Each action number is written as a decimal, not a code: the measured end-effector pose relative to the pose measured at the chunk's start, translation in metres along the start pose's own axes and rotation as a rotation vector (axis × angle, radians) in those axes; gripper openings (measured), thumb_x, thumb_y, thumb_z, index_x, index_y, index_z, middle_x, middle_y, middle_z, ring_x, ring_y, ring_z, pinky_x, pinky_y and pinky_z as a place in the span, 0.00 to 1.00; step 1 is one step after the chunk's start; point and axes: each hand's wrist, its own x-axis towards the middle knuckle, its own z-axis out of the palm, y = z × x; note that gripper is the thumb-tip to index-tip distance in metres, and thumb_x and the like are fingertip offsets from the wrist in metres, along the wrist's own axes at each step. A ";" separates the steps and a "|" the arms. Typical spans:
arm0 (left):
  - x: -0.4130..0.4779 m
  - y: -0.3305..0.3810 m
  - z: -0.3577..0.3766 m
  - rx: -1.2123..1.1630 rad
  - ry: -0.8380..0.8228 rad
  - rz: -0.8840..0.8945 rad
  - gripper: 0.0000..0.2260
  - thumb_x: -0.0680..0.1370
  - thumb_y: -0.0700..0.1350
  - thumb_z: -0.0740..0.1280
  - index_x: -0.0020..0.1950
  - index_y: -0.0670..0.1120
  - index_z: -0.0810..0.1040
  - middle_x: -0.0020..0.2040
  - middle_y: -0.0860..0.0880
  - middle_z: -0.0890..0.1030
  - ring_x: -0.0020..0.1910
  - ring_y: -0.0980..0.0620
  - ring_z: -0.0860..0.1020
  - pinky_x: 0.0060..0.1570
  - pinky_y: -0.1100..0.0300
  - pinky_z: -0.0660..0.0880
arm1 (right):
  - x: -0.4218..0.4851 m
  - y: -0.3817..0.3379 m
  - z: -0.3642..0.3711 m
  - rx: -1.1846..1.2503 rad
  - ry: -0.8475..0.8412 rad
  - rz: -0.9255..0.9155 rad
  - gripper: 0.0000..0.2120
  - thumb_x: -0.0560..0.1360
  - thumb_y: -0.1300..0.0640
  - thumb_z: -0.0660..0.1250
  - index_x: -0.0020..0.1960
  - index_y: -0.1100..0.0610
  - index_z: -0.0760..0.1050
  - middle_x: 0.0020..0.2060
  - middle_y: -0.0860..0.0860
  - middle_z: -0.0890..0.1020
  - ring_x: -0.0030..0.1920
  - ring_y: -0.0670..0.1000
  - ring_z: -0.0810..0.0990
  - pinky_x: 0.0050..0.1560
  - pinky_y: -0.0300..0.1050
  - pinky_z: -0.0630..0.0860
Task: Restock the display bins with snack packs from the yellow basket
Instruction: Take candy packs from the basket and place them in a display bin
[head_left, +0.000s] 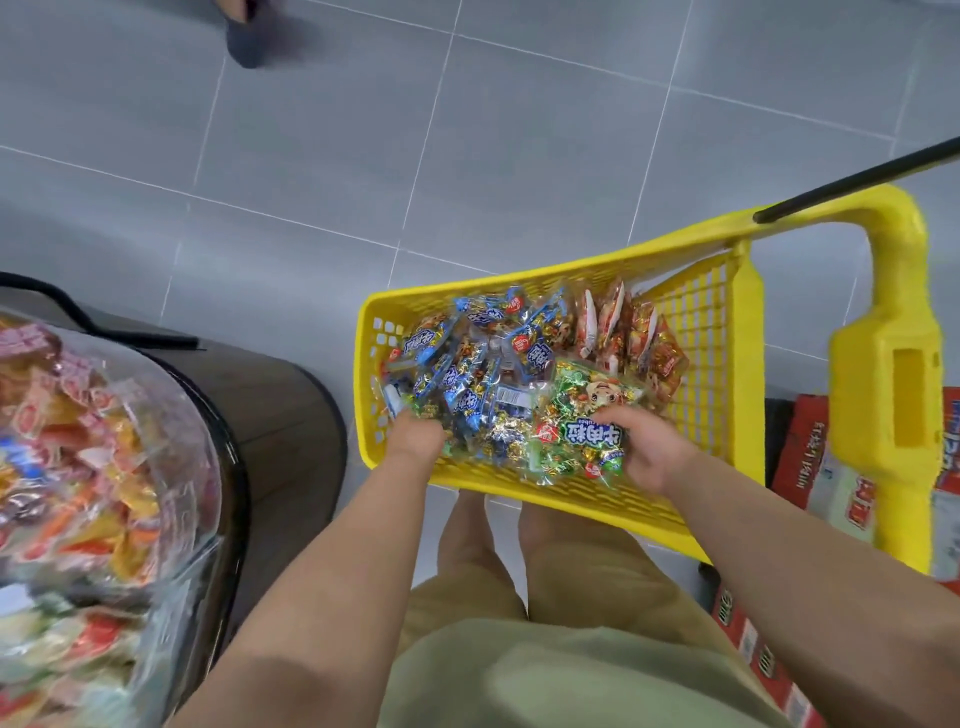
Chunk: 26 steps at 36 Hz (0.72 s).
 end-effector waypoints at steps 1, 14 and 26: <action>-0.001 -0.004 -0.003 -0.040 0.024 0.019 0.10 0.80 0.37 0.60 0.57 0.33 0.75 0.60 0.37 0.77 0.59 0.41 0.76 0.30 0.62 0.62 | -0.002 -0.002 0.003 -0.002 -0.004 0.004 0.16 0.72 0.65 0.67 0.58 0.55 0.70 0.65 0.50 0.70 0.52 0.45 0.71 0.58 0.41 0.61; -0.070 -0.103 -0.069 -1.066 -0.004 0.046 0.14 0.79 0.33 0.61 0.65 0.38 0.70 0.47 0.41 0.78 0.43 0.44 0.77 0.48 0.50 0.71 | -0.039 -0.022 0.089 -0.242 -0.283 0.082 0.06 0.74 0.61 0.64 0.51 0.57 0.72 0.44 0.52 0.79 0.48 0.53 0.80 0.38 0.54 0.79; -0.127 -0.264 -0.095 -1.471 0.149 0.046 0.13 0.80 0.34 0.62 0.64 0.40 0.70 0.50 0.43 0.80 0.43 0.47 0.82 0.36 0.53 0.79 | -0.091 0.053 0.223 -0.630 -0.449 0.008 0.08 0.76 0.64 0.58 0.44 0.63 0.76 0.36 0.59 0.83 0.33 0.56 0.81 0.39 0.50 0.75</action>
